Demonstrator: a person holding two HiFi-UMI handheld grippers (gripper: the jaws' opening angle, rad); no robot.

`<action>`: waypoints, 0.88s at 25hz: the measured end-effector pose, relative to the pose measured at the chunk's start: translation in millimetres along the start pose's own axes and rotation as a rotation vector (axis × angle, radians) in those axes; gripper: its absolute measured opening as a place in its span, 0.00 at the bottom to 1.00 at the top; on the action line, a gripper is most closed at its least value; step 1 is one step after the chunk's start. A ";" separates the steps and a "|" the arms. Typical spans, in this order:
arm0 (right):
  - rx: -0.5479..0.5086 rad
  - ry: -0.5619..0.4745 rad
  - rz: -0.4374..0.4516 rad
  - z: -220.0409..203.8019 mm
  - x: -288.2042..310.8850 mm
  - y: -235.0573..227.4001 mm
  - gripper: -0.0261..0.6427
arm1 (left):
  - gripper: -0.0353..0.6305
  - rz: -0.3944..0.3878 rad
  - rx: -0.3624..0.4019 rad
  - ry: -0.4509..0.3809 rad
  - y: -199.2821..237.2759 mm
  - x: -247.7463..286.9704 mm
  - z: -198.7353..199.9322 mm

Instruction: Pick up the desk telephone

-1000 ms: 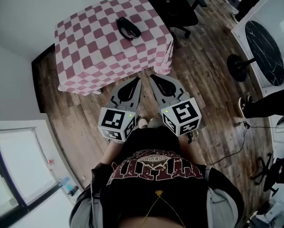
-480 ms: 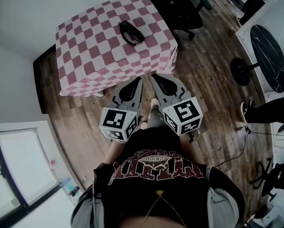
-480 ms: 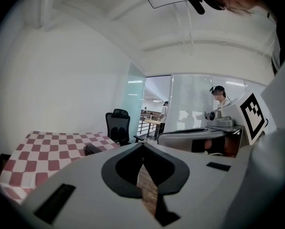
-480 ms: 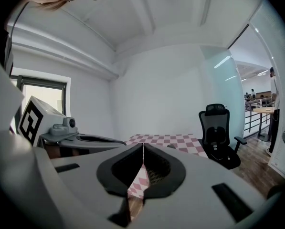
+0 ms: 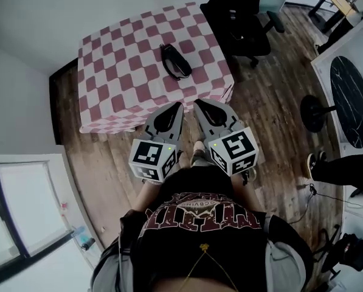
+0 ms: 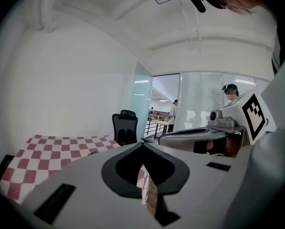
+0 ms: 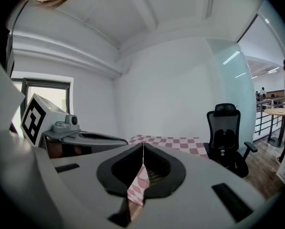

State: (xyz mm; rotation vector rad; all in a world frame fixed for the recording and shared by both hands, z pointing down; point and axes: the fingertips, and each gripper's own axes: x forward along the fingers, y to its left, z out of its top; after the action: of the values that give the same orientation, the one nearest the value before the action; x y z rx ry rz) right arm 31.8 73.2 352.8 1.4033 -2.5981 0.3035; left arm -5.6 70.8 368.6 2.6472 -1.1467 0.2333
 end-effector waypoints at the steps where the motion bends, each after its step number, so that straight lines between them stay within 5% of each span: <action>1: -0.002 0.001 0.008 2.2 3.4 -5.1 0.07 | 0.07 0.008 -0.003 -0.002 2.5 5.0 3.1; 22: -0.025 0.010 0.183 13.4 39.3 -50.7 0.07 | 0.07 0.166 -0.014 -0.014 16.8 50.5 18.9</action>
State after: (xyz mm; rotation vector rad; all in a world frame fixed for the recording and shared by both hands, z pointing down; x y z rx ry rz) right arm 52.3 10.9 354.4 1.1551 -2.7171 0.3004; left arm 17.3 19.3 365.4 2.5470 -1.3688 0.2360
